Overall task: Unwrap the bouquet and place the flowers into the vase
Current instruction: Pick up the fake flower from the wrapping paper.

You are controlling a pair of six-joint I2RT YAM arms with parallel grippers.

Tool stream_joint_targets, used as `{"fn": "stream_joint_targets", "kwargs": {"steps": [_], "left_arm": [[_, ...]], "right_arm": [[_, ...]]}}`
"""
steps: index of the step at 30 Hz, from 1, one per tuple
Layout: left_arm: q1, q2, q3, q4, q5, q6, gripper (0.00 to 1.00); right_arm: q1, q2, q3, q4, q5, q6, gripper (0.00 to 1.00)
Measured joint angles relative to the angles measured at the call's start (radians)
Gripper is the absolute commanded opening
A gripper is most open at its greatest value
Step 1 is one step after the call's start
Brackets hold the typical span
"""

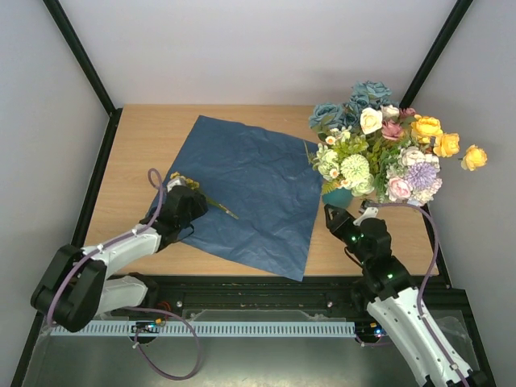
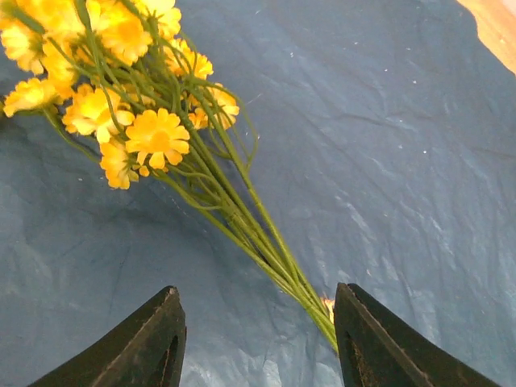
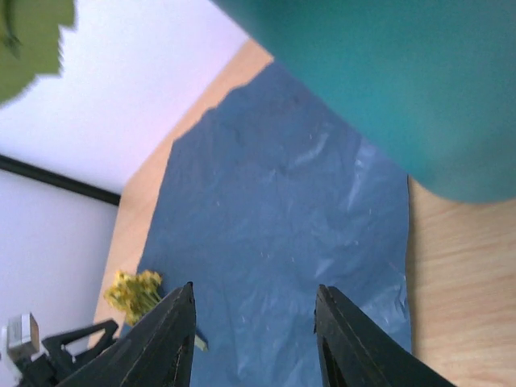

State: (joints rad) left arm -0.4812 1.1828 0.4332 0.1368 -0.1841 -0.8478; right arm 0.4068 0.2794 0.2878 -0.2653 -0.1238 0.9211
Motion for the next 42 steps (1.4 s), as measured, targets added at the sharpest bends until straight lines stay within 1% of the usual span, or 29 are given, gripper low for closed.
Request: {"fn": "stream_joint_targets", "kwargs": {"steps": [5,11,16,18,22,24,27,28,32,35,38,42], "left_arm": [[0.016,0.090,0.001,0.064,0.037,-0.053,0.53],[0.022,0.215,0.009,0.158,0.078,-0.113,0.52],[0.028,0.311,0.024,0.232,0.102,-0.148,0.46],[0.028,0.352,0.050,0.258,0.112,-0.156,0.40],[0.028,0.402,0.069,0.298,0.123,-0.160,0.19],[0.028,0.406,0.067,0.303,0.124,-0.164,0.11],[0.028,0.386,0.052,0.314,0.123,-0.163,0.03],[0.028,0.370,0.046,0.315,0.123,-0.162,0.02],[0.028,0.270,0.020,0.317,0.131,-0.134,0.02],[0.028,0.167,0.018,0.311,0.140,-0.106,0.02],[0.028,0.081,0.017,0.291,0.148,-0.082,0.02],[0.028,-0.049,0.012,0.262,0.194,-0.028,0.02]], "right_arm": [[0.000,0.052,-0.013,-0.005,-0.079,-0.009,0.39],[0.009,0.085,-0.018,-0.004,-0.128,-0.026,0.36],[0.026,0.090,-0.022,-0.002,-0.151,-0.036,0.35],[0.035,0.097,-0.022,0.001,-0.156,-0.043,0.35],[0.056,0.114,-0.022,0.002,-0.166,-0.058,0.35],[0.067,0.124,-0.022,0.004,-0.172,-0.066,0.35],[0.096,0.146,-0.022,0.008,-0.175,-0.073,0.35],[0.109,0.151,-0.022,0.009,-0.174,-0.073,0.35],[0.159,0.154,-0.022,0.013,-0.165,-0.073,0.36],[0.192,0.155,-0.022,0.021,-0.158,-0.072,0.36],[0.210,0.155,-0.022,0.029,-0.155,-0.071,0.36],[0.224,0.135,-0.022,0.029,-0.136,-0.068,0.36]]}}
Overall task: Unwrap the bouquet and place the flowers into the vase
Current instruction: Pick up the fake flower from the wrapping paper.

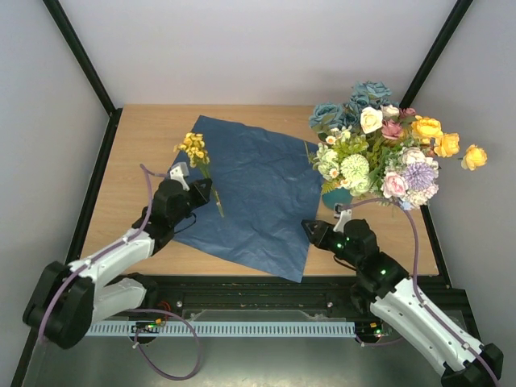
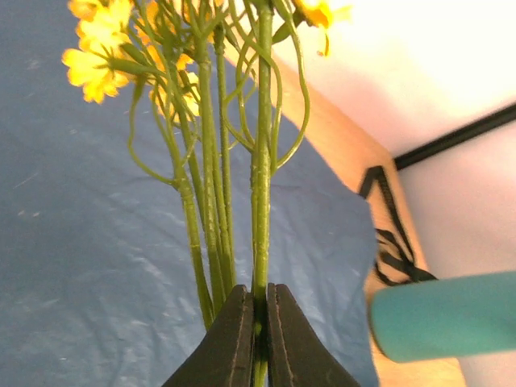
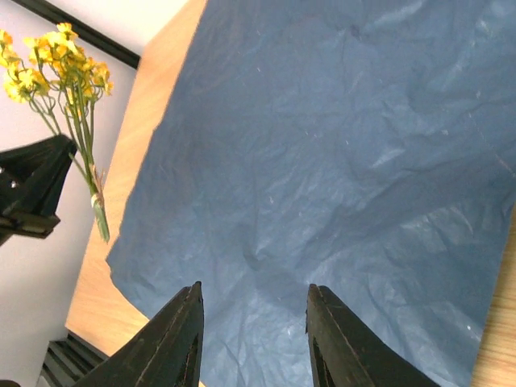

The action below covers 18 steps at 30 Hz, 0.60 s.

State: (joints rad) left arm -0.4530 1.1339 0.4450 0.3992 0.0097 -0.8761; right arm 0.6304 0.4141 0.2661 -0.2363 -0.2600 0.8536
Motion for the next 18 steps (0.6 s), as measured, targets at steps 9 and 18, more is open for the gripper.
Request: {"fn": "stream_joint_targets", "kwargs": {"steps": [9,18], "left_arm": [[-0.008,-0.270,-0.037,0.002,0.264,0.168,0.02],[-0.086,-0.370,-0.039,0.007,0.495,0.281,0.02]], "right_arm": [[0.000,-0.172,0.049,0.041,0.000,-0.039,0.38],[0.000,-0.160,0.078,0.195,-0.169,-0.047,0.38]]}}
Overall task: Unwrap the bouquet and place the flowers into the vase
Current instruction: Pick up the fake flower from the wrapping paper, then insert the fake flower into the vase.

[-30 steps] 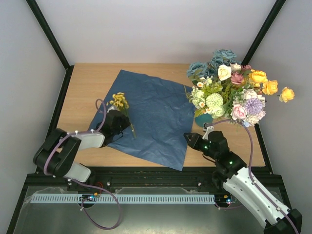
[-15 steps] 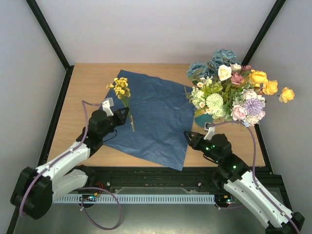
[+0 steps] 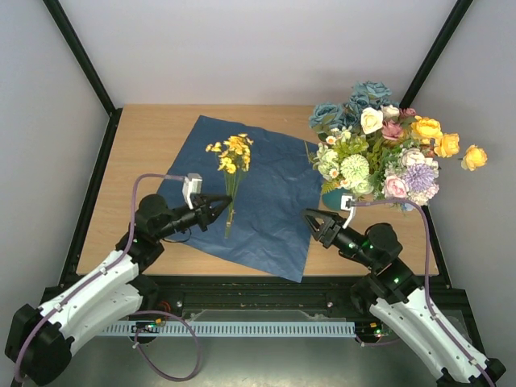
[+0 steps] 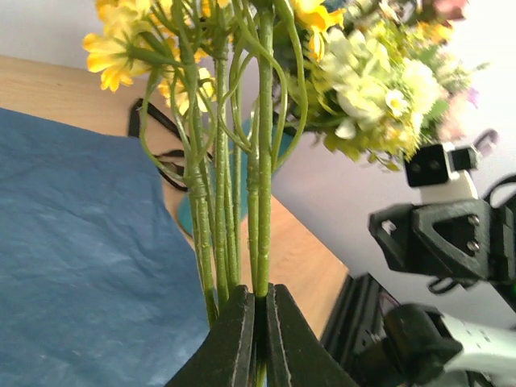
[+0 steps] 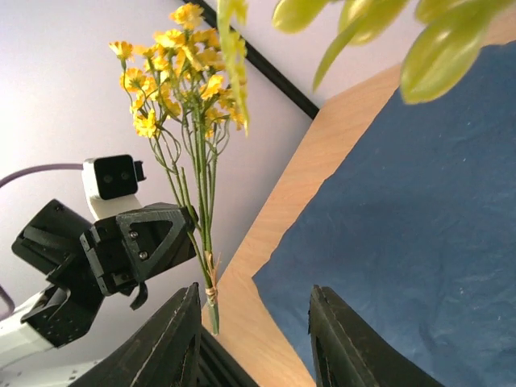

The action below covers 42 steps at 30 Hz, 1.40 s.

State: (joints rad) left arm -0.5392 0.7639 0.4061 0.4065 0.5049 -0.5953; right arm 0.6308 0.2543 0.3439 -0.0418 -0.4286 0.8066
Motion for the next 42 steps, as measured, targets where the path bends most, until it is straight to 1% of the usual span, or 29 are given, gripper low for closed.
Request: {"fn": "stream_joint_targets", "kwargs": {"steps": [5,8,18,24,32,37,42], "left_arm": [[-0.056,0.039,0.000,0.022,0.069,0.020,0.02],[-0.079,0.061,0.000,0.052,0.103,0.021,0.02],[-0.110,0.081,0.000,0.159,0.184,0.004,0.02],[-0.120,0.082,0.000,0.203,0.213,-0.016,0.02],[-0.128,0.082,0.000,0.226,0.247,-0.027,0.02],[-0.132,0.082,-0.001,0.233,0.266,-0.033,0.02],[-0.140,0.082,-0.008,0.246,0.289,-0.040,0.02]], "right_arm": [[0.000,0.025,0.007,0.006,-0.049,0.013,0.38],[0.003,0.040,0.008,0.018,-0.068,0.024,0.40],[0.039,0.105,0.017,0.080,-0.056,0.032,0.48],[0.147,0.183,0.035,0.132,0.014,0.036,0.51],[0.325,0.347,0.078,0.259,0.111,0.032,0.52],[0.403,0.438,0.114,0.342,0.156,0.026,0.52],[0.439,0.489,0.133,0.381,0.201,0.024,0.51]]}}
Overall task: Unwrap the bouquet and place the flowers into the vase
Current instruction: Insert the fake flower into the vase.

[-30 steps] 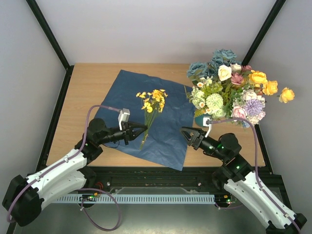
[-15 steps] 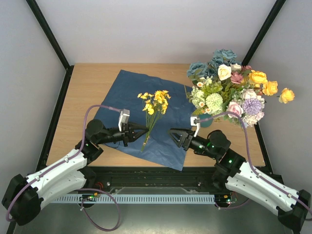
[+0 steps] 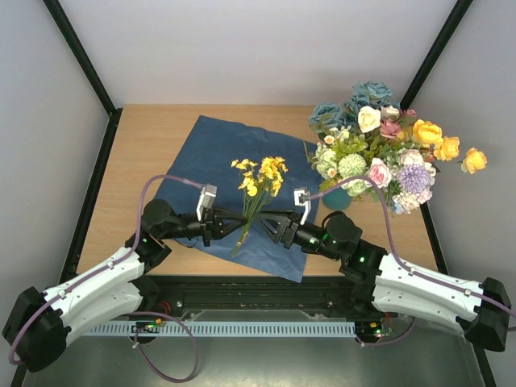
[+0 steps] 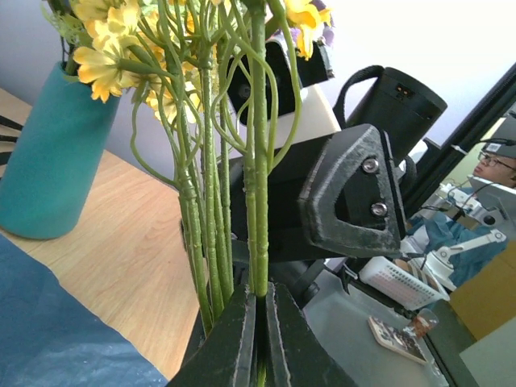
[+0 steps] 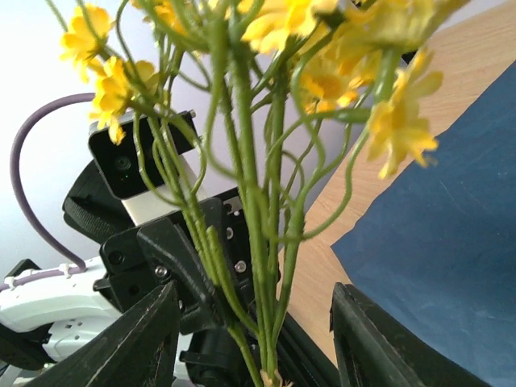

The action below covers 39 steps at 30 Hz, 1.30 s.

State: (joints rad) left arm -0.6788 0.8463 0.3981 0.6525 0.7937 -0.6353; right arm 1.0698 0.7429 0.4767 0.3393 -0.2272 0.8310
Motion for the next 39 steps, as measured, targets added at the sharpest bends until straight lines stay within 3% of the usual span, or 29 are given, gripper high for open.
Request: {"fn": "stream_joint_targets", "kwargs": {"steps": [13,16,20,21,25,28,34,36,39], "left_arm": [[-0.019,-0.001,-0.007,0.018,0.037,-0.001,0.02],[-0.019,-0.001,-0.007,0.019,0.037,-0.001,0.02],[-0.022,-0.001,-0.007,0.017,0.037,0.000,0.02],[-0.023,-0.001,-0.007,0.016,0.037,0.001,0.03],[-0.023,-0.005,-0.007,0.002,0.023,0.020,0.25],[-0.023,-0.026,-0.006,-0.047,-0.003,0.039,0.54],[-0.023,-0.093,-0.003,-0.179,-0.120,0.107,0.78],[-0.023,-0.110,0.000,-0.220,-0.176,0.132,0.97],[-0.024,-0.134,0.017,-0.298,-0.349,0.149,0.99]], "right_arm": [[0.012,0.060,0.019,0.041,0.050,0.009,0.41],[0.013,0.068,0.020,0.056,0.049,0.008,0.30],[0.013,0.076,0.020,0.069,0.048,-0.002,0.03],[0.013,0.076,0.020,0.071,0.048,-0.009,0.02],[0.016,0.062,0.013,0.085,0.063,-0.030,0.01],[0.017,0.031,-0.007,0.094,0.102,-0.070,0.01],[0.017,-0.013,-0.032,0.097,0.218,-0.254,0.01],[0.017,-0.035,-0.046,0.102,0.266,-0.344,0.01],[0.017,-0.061,-0.060,0.115,0.327,-0.495,0.01]]}}
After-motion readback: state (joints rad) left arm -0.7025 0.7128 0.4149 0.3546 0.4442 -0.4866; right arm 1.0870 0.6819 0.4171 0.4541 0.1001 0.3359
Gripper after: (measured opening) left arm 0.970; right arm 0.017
